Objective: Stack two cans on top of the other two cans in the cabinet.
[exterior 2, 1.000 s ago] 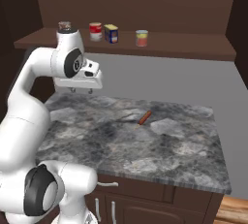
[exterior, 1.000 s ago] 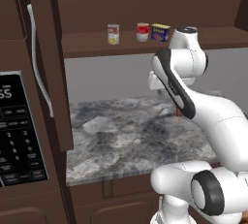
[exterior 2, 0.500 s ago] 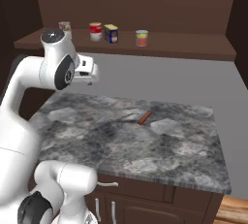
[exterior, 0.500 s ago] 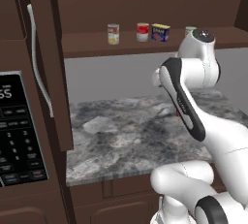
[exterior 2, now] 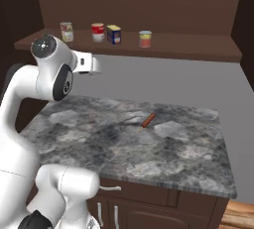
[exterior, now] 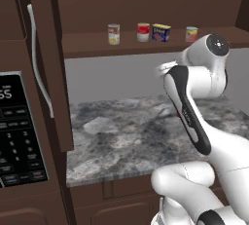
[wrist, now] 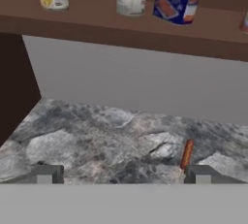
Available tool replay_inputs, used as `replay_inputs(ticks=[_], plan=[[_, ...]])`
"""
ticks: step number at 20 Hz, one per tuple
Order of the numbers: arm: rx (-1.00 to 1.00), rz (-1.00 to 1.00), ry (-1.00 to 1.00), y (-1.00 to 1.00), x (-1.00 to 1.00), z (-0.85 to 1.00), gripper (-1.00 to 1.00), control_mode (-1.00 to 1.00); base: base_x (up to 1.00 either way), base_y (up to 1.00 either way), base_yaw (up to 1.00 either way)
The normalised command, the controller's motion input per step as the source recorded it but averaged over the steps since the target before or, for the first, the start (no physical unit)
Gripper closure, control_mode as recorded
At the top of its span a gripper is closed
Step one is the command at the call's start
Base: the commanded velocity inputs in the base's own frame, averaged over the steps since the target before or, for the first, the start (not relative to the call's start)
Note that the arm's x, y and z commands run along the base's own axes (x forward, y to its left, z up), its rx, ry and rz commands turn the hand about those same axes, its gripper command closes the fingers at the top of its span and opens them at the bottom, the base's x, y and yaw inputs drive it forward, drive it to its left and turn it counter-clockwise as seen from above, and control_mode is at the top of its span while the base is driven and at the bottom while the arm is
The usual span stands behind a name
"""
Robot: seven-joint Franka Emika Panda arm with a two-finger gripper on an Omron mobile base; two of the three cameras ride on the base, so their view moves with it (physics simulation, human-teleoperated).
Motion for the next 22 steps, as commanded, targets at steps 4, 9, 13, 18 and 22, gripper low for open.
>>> replay_inputs(ticks=[4, 9, 13, 18, 22], plan=[[0.0, 0.02, -0.11, -0.15, 0.03, 0.54, -1.0, -1.0, 0.0, 0.0, 0.0], [0.0, 0.01, -0.03, -0.29, 0.09, 0.42, -1.0, -1.0, 0.0, 0.0, 0.0], [0.0, 0.0, 0.0, -0.21, 0.16, 0.42, -1.0, -1.0, 0.0, 0.0, 0.0], [0.03, 0.0, 0.0, -0.14, 0.26, 0.39, -1.0, -1.0, 0.0, 0.0, 0.0], [0.06, 0.0, 0.06, -0.15, 0.36, 0.25, -1.0, -1.0, 0.0, 0.0, 0.0]])
